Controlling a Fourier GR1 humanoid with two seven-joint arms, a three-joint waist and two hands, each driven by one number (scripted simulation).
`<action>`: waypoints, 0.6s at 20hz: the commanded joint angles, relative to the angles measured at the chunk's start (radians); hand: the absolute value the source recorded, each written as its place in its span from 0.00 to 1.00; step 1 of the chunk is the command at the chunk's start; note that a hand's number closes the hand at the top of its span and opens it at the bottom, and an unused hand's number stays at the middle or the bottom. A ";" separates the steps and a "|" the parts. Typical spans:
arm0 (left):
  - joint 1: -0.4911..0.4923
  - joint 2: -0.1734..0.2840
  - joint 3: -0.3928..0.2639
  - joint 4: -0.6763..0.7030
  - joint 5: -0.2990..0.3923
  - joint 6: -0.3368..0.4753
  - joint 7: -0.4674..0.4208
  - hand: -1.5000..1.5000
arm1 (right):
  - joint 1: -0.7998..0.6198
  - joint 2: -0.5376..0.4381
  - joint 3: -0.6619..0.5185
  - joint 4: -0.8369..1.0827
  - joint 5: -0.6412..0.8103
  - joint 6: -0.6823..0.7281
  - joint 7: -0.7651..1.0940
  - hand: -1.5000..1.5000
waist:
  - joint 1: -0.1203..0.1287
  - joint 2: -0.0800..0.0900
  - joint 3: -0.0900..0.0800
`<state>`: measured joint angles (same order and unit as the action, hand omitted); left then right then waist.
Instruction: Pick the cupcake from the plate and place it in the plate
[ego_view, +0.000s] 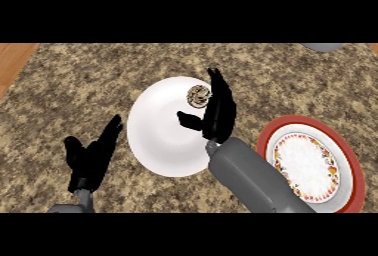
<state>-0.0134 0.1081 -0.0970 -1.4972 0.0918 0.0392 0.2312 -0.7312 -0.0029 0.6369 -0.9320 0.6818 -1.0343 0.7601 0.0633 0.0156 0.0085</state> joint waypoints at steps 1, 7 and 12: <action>0.027 -0.029 -0.030 0.002 -0.014 0.021 0.038 0.50 | 0.004 0.003 -0.022 -0.032 -0.105 -0.187 -0.115 0.00 | -0.010 0.000 -0.005; 0.010 -0.028 0.000 0.069 -0.025 0.030 0.004 0.50 | 0.124 -0.005 -0.076 -0.149 -0.312 -0.157 -0.356 0.00 | -0.049 -0.006 -0.007; 0.013 0.035 0.079 0.079 0.056 -0.049 0.006 0.50 | 0.263 -0.077 -0.056 -0.406 -0.491 0.003 -0.474 0.00 | -0.063 -0.011 -0.007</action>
<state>0.0118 0.1128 -0.0679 -1.4932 0.0994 0.0355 0.2219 -0.5579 -0.0327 0.5802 -1.1841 0.3166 -1.1207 0.3863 0.0163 0.0017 0.0091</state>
